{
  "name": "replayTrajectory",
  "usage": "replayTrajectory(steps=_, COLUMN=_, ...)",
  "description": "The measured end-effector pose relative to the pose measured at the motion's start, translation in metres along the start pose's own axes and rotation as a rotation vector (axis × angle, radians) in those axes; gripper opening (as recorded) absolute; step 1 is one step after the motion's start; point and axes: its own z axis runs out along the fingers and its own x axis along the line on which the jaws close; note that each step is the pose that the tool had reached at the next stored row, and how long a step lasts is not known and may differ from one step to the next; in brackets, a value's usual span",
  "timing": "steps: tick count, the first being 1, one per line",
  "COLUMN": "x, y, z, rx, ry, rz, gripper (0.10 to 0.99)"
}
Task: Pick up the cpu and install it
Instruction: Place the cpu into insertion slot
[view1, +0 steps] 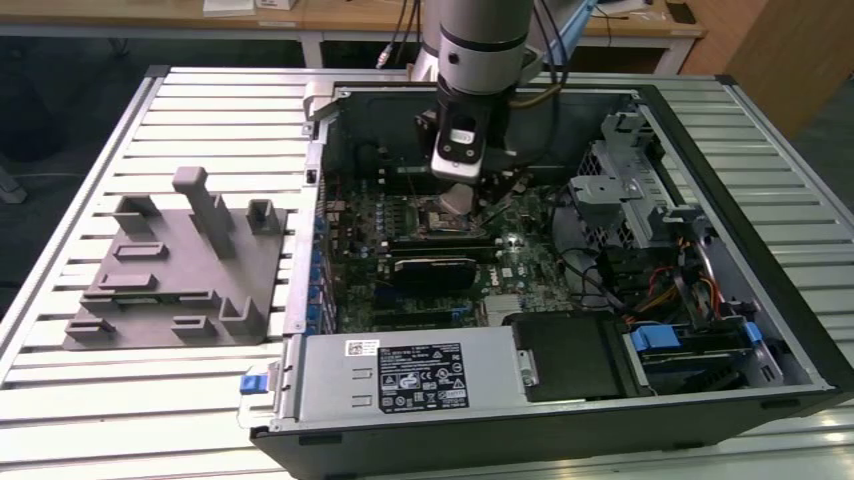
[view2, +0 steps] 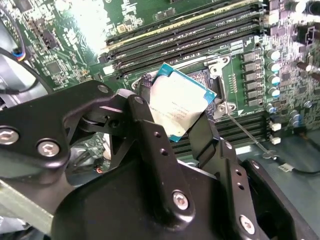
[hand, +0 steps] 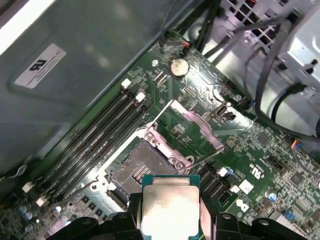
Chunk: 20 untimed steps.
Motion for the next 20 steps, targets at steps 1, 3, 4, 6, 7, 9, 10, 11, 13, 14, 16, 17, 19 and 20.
replayTrajectory(steps=1, x=0.0000, y=0.0000, z=0.0000, rx=0.000, ry=-0.0004, rz=0.012, gripper=0.545)
replayTrajectory(steps=3, x=0.0000, y=0.0000, z=0.0000, rx=0.000, ry=-0.0015, rz=0.036, gripper=0.545)
replayTrajectory(steps=4, x=0.0000, y=0.0000, z=0.0000, rx=0.000, ry=-0.0021, rz=0.051, gripper=0.545)
replayTrajectory(steps=6, x=0.0000, y=0.0000, z=0.0000, rx=0.000, ry=-0.0033, rz=0.080, gripper=0.545)
replayTrajectory(steps=7, x=0.0000, y=0.0000, z=0.0000, rx=0.001, ry=-0.0040, rz=0.095, gripper=0.545)
replayTrajectory(steps=9, x=0.0000, y=0.0000, z=0.0000, rx=0.001, ry=-0.0052, rz=0.125, gripper=0.545)
replayTrajectory(steps=10, x=0.0000, y=0.0000, z=0.0000, rx=0.001, ry=-0.0058, rz=0.140, gripper=0.545)
replayTrajectory(steps=11, x=0.0000, y=0.0000, z=0.0000, rx=0.001, ry=-0.0064, rz=0.155, gripper=0.545)
replayTrajectory(steps=13, x=0.0000, y=0.0000, z=0.0001, rx=0.001, ry=-0.0077, rz=0.186, gripper=0.545)
replayTrajectory(steps=14, x=0.0000, y=0.0000, z=0.0000, rx=0.001, ry=-0.0084, rz=0.204, gripper=0.545)
replayTrajectory(steps=16, x=0.0000, y=0.0000, z=0.0001, rx=0.001, ry=-0.0096, rz=0.234, gripper=0.545)
replayTrajectory(steps=17, x=0.0000, y=0.0000, z=0.0001, rx=0.001, ry=-0.0102, rz=0.250, gripper=0.545)
replayTrajectory(steps=19, x=0.0000, y=0.0000, z=0.0001, rx=0.001, ry=-0.0115, rz=0.282, gripper=0.545)
replayTrajectory(steps=20, x=0.0000, y=0.0000, z=0.0002, rx=0.001, ry=-0.0122, rz=0.299, gripper=0.545)
